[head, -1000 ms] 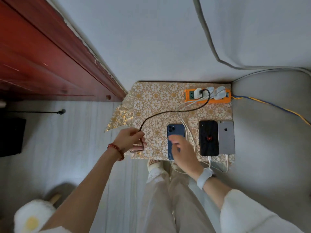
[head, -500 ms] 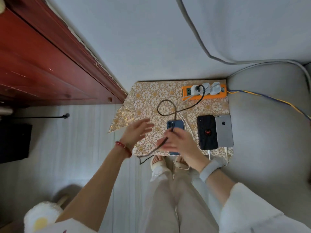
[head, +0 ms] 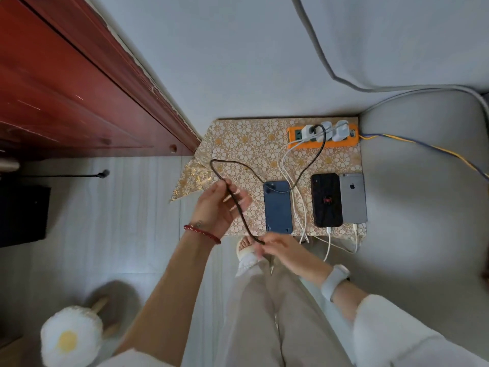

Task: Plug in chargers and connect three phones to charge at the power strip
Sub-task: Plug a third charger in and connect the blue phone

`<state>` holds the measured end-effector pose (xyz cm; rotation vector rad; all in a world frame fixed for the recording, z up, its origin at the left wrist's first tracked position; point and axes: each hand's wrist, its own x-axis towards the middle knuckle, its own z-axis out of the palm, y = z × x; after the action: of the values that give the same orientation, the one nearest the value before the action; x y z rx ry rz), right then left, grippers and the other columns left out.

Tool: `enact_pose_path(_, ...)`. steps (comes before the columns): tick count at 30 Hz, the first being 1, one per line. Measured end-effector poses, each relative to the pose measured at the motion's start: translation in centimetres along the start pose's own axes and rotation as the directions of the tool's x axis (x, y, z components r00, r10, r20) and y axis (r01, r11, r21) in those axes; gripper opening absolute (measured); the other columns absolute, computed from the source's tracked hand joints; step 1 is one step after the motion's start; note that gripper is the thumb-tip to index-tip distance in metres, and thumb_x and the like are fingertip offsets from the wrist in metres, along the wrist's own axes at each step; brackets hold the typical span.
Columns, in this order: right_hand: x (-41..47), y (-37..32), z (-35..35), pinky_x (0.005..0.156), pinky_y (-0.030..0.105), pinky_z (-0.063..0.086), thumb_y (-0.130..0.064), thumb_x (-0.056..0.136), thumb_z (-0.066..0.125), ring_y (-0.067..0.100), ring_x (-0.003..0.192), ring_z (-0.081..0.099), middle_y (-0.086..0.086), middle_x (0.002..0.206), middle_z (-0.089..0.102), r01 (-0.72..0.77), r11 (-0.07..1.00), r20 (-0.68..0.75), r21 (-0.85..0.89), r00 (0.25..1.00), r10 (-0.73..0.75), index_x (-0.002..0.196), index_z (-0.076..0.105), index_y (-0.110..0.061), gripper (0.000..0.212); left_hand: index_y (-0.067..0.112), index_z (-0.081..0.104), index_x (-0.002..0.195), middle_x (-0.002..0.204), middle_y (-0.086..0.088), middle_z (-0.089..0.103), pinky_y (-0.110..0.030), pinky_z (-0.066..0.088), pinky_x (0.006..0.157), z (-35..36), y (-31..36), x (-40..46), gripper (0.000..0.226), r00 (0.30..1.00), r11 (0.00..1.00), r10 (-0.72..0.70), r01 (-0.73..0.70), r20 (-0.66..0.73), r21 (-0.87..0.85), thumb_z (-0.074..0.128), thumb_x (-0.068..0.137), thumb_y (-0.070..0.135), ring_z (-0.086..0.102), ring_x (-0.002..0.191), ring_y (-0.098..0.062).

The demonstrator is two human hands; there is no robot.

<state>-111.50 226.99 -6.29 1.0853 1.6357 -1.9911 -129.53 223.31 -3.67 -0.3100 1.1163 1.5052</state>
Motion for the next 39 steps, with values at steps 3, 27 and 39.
enact_pose_path(3,-1.0,2.5,-0.2,0.052,0.012,0.034,-0.027,0.094,0.039,-0.005,0.053,0.042,-0.015,0.075,0.052,0.005,0.904,-0.006,-0.428,1.000,-0.008,0.102,0.060,-0.011,0.028,0.011,0.050,0.075,0.054,0.003,0.057,-0.022,0.055,0.053,-1.1,1.3,0.6,0.028,0.994,0.986,0.045,-0.059,-0.095,-0.153,0.033,0.096,0.018,0.057,0.048,-0.010)
enact_pose_path(27,-4.0,0.0,-6.3,0.050,0.011,0.035,-0.008,0.092,0.046,-0.003,0.046,0.046,-0.013,0.050,0.054,0.017,0.970,-0.219,-0.242,0.973,-0.072,0.080,0.062,-0.008,0.021,-0.001,0.060,0.078,0.086,-0.022,0.063,-0.046,0.038,0.088,-6.5,-0.1,-1.1,0.024,0.706,0.203,0.681,0.075,-0.196,0.976,0.039,0.089,0.000,0.058,0.081,-0.037)
enact_pose_path(39,-2.8,-1.8,-3.7,0.058,0.024,0.035,-0.015,0.092,0.047,0.008,0.052,0.042,-0.008,0.054,0.048,0.074,0.973,-0.138,-0.218,0.985,-0.105,0.080,0.063,-0.010,0.021,0.012,0.062,0.073,0.067,-0.003,0.065,-0.052,0.049,0.086,-2.8,-4.7,-2.2,0.018,0.814,-0.465,0.257,-0.368,0.520,0.805,0.061,0.073,-0.006,0.062,0.066,-0.024)
